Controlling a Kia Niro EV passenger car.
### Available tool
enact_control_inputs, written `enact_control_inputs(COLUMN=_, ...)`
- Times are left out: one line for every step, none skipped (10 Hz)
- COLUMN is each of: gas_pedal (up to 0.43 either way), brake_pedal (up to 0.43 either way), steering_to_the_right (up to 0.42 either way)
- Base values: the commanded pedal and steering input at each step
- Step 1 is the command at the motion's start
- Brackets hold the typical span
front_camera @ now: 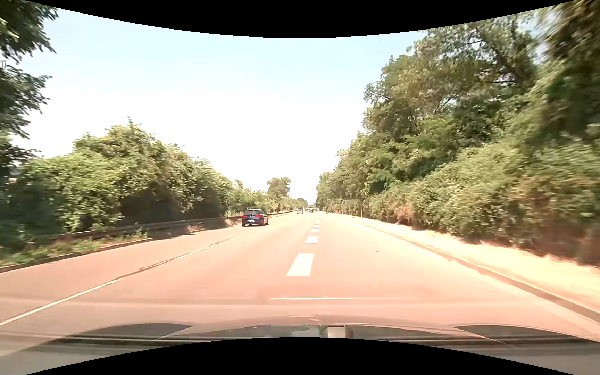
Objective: Follow the waypoints while adhering to traffic rules and regulations
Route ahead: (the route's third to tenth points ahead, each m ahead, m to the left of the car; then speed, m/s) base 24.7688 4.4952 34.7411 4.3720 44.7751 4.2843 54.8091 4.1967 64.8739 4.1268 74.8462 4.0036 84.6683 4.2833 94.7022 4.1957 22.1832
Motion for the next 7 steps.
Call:
enact_control_inputs(gas_pedal=0.28, brake_pedal=0.0, steering_to_the_right=-0.002)
enact_control_inputs(gas_pedal=0.28, brake_pedal=0.0, steering_to_the_right=-0.002)
enact_control_inputs(gas_pedal=0.28, brake_pedal=0.0, steering_to_the_right=-0.002)
enact_control_inputs(gas_pedal=0.28, brake_pedal=0.0, steering_to_the_right=-0.001)
enact_control_inputs(gas_pedal=0.28, brake_pedal=0.0, steering_to_the_right=-0.001)
enact_control_inputs(gas_pedal=0.28, brake_pedal=0.0, steering_to_the_right=-0.001)
enact_control_inputs(gas_pedal=0.28, brake_pedal=0.0, steering_to_the_right=-0.001)
